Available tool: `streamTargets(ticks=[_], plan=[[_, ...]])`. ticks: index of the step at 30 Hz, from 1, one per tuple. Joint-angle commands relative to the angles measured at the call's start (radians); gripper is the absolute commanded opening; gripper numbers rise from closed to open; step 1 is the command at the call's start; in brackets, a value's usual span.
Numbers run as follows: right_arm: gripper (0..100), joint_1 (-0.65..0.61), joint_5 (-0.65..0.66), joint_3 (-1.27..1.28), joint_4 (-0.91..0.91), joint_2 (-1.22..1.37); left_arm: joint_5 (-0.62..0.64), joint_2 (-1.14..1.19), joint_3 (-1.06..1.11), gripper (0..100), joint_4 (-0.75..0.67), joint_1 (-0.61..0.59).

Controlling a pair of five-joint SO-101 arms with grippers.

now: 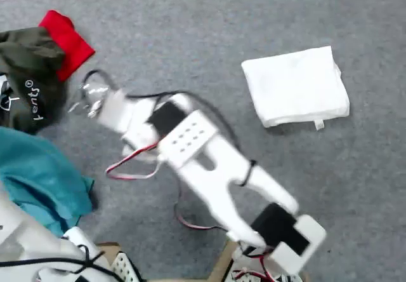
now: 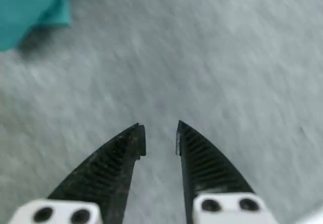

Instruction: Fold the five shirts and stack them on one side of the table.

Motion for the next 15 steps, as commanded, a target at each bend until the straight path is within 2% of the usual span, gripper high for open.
streamTargets(ticks=[1,7,11,15], plan=[[12.0,-0.098,-0.029,-0.022,-0.077,0.09,-0.091,-0.02,0.104,3,-0.068,-0.05],[12.0,-0.164,-0.072,-0.285,-0.08,0.407,-0.149,-0.029,0.384,3,-0.213,-0.111],[12.0,-0.203,-0.072,-0.529,-0.026,0.639,-0.163,-0.029,0.441,3,-0.249,-0.114],[12.0,-0.245,-0.072,-0.796,0.103,0.82,-0.161,-0.021,0.433,3,-0.255,-0.111]])
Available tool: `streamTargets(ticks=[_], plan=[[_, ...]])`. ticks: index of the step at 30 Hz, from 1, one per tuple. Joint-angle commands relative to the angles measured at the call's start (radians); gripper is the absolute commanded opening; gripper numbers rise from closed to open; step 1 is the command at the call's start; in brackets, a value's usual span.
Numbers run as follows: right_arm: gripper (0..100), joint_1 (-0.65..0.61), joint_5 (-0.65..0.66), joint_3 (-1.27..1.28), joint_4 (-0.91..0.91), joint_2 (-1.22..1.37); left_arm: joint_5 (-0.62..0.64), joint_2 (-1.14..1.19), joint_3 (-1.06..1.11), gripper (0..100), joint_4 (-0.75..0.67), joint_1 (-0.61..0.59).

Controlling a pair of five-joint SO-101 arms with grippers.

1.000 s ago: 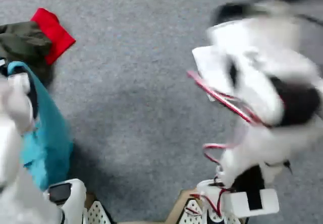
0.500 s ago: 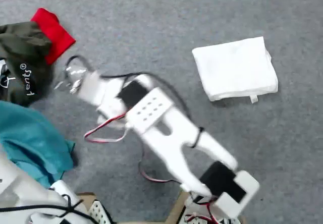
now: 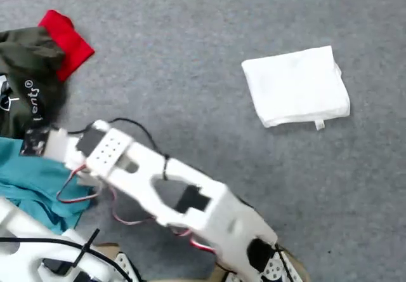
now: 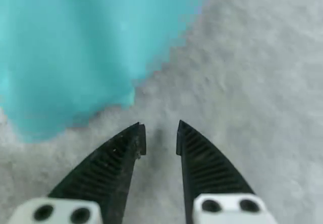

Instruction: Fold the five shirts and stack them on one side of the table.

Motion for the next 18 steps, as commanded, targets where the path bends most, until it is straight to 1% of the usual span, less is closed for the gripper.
streamTargets(ticks=[1,6,9,12,15,18], plan=[[12.0,-0.041,0.002,-0.285,0.117,0.116,-0.002,-0.021,-0.013,3,-0.028,-0.002],[12.0,-0.08,-0.002,-0.605,0.295,0.245,0.0,-0.02,-0.007,3,-0.028,0.004],[11.9,-0.098,-0.006,-0.742,0.368,0.302,0.0,-0.02,-0.007,3,-0.028,0.007],[11.7,-0.11,-0.003,-0.802,0.382,0.364,0.0,-0.02,-0.005,3,-0.023,0.03],[11.2,-0.109,0.002,-0.797,0.358,0.433,0.002,-0.031,0.024,3,-0.029,0.044],[3.8,-0.083,0.002,-0.8,0.338,0.487,0.002,-0.031,0.038,3,-0.023,0.064]])
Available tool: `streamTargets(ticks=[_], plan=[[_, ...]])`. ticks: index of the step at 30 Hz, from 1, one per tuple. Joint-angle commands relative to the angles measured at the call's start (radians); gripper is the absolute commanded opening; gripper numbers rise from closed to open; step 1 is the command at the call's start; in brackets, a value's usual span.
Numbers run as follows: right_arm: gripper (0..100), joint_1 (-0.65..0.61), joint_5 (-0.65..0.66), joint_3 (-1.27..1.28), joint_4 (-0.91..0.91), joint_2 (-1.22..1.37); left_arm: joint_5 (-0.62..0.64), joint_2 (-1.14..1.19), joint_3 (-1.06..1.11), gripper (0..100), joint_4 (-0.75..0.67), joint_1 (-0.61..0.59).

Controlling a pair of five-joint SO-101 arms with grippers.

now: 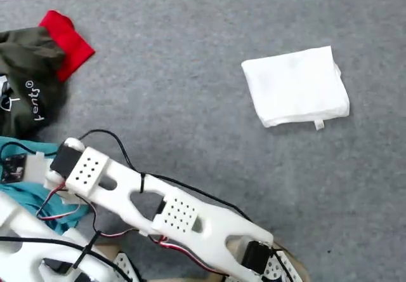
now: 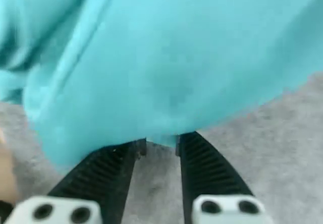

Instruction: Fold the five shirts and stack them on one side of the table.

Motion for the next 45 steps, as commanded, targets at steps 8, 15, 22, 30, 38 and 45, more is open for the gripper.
streamTargets(ticks=[8,15,22,30,38,45], plan=[[1.4,0.13,-0.011,-0.159,0.109,0.016,0.002,-0.023,0.007,3,-0.017,0.025],[1.4,0.341,-0.011,-0.257,0.143,-0.045,0.002,-0.012,0.008,3,-0.017,0.027],[1.4,0.647,0.034,-0.05,0.141,-0.217,0.0,-0.012,0.107,3,-0.018,0.114],[1.5,0.746,0.167,0.197,0.141,-0.337,0.002,-0.023,0.15,3,-0.018,0.225],[18.8,0.405,-0.018,0.226,0.077,-0.329,0.002,-0.025,0.101,3,-0.017,0.197],[20.9,0.233,-0.012,0.236,-0.04,-0.236,0.051,-0.025,0.107,3,-0.011,0.174]])
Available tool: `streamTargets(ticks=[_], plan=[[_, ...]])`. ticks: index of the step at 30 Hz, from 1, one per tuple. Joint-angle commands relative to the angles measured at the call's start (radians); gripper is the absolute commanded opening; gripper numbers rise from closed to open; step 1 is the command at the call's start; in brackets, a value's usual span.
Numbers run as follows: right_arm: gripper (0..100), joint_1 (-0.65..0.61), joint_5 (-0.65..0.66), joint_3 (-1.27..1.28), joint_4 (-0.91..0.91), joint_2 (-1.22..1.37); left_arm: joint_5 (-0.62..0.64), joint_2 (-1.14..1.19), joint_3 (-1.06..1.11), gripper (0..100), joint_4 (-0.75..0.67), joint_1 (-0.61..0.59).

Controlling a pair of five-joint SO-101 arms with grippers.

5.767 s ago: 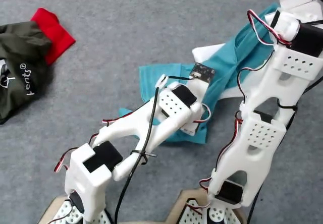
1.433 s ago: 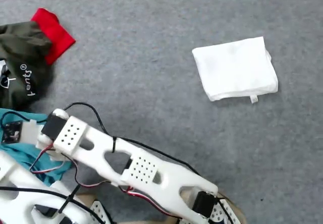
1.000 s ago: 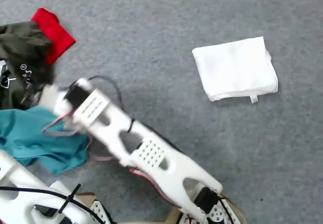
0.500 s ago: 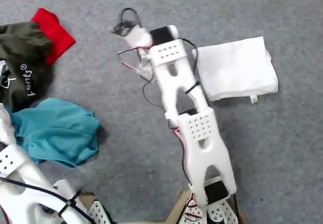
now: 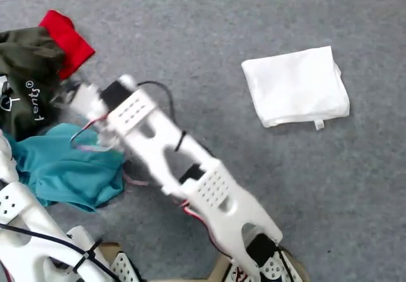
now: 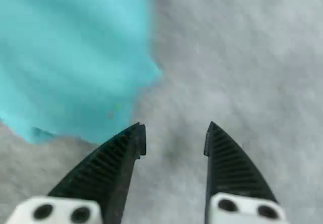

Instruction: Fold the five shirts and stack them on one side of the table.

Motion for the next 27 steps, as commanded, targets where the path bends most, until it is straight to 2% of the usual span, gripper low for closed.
streamTargets(ticks=[1,5,8,12,16,20,27], plan=[[20.8,-0.068,0.018,-0.012,-0.077,0.058,0.074,-0.025,-0.044,3,-0.011,-0.001],[16.8,-0.107,0.084,-0.033,-0.098,0.154,0.124,-0.025,-0.045,3,-0.017,-0.007],[1.1,-0.071,0.08,-0.104,-0.072,0.176,0.126,-0.025,-0.044,3,-0.012,-0.005],[1.3,0.055,0.083,-0.211,-0.028,0.17,0.127,-0.025,-0.028,3,-0.017,0.005],[1.4,0.207,0.101,-0.335,-0.018,0.176,0.129,-0.025,-0.01,3,-0.012,0.079],[1.4,0.322,0.183,-0.381,-0.04,0.176,0.144,-0.025,-0.007,3,-0.011,0.154],[2.8,0.522,0.431,-0.377,-0.107,0.177,0.324,-0.014,-0.007,3,-0.018,0.317]])
